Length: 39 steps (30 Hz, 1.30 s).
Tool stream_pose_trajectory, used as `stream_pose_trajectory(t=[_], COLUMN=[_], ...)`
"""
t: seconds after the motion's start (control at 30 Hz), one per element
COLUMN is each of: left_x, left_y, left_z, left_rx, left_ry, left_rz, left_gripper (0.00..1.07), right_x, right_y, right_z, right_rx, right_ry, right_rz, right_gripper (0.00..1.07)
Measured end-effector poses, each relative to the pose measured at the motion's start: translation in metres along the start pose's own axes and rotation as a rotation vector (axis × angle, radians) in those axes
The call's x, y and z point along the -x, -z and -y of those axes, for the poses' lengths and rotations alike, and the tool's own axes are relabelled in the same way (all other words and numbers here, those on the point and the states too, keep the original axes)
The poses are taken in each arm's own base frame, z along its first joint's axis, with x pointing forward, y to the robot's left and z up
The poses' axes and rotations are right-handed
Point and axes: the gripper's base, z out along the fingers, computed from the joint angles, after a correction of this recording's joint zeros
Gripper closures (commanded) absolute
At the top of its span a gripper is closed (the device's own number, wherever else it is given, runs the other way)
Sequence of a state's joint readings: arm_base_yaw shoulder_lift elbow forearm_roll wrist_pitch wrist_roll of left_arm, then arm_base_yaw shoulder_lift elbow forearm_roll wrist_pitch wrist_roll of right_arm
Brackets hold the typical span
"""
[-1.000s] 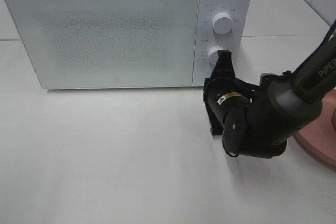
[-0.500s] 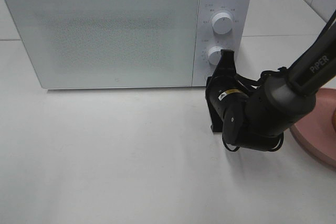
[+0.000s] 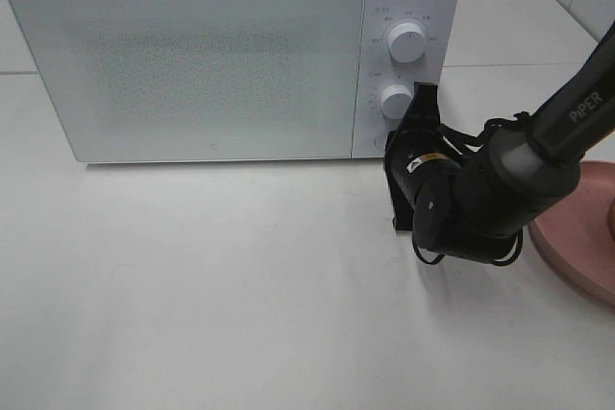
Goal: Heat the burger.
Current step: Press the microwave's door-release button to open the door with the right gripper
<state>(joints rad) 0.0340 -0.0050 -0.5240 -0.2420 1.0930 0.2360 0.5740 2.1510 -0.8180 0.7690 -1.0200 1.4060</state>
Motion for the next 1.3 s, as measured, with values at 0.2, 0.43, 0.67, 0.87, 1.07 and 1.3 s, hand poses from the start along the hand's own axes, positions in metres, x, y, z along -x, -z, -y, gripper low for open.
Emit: stream_pose_trajectory(t=[0.2, 0.43, 0.67, 0.87, 1.07, 1.3], left_x=[0.000, 0.000, 0.000, 0.000, 0.000, 0.000], left_y=[0.000, 0.000, 0.000, 0.000, 0.000, 0.000], left_z=[0.000, 0.000, 0.000, 0.000, 0.000, 0.000], left_rx=[0.000, 0.000, 0.000, 0.000, 0.000, 0.000], left_ry=[0.000, 0.000, 0.000, 0.000, 0.000, 0.000], left_rz=[0.000, 0.000, 0.000, 0.000, 0.000, 0.000], left_gripper=[0.07, 0.07, 0.07, 0.07, 0.07, 0.07], right_x=[0.000, -0.004, -0.007, -0.008, -0.009, -0.010], right_y=[0.000, -0.002, -0.004, -0.008, -0.012, -0.017], right_z=[0.000, -0.001, -0.001, 0.003, 0.003, 0.001], right_rx=[-0.006, -0.014, -0.024, -0.034, -0.016, -0.005], right_ry=[0.007, 0.015, 0.008, 0.011, -0.004, -0.012], right_rz=[-0.009, -0.033, -0.040, -0.036, -0.020, 0.010], right_gripper=[1.07, 1.07, 1.07, 1.07, 1.07, 1.07])
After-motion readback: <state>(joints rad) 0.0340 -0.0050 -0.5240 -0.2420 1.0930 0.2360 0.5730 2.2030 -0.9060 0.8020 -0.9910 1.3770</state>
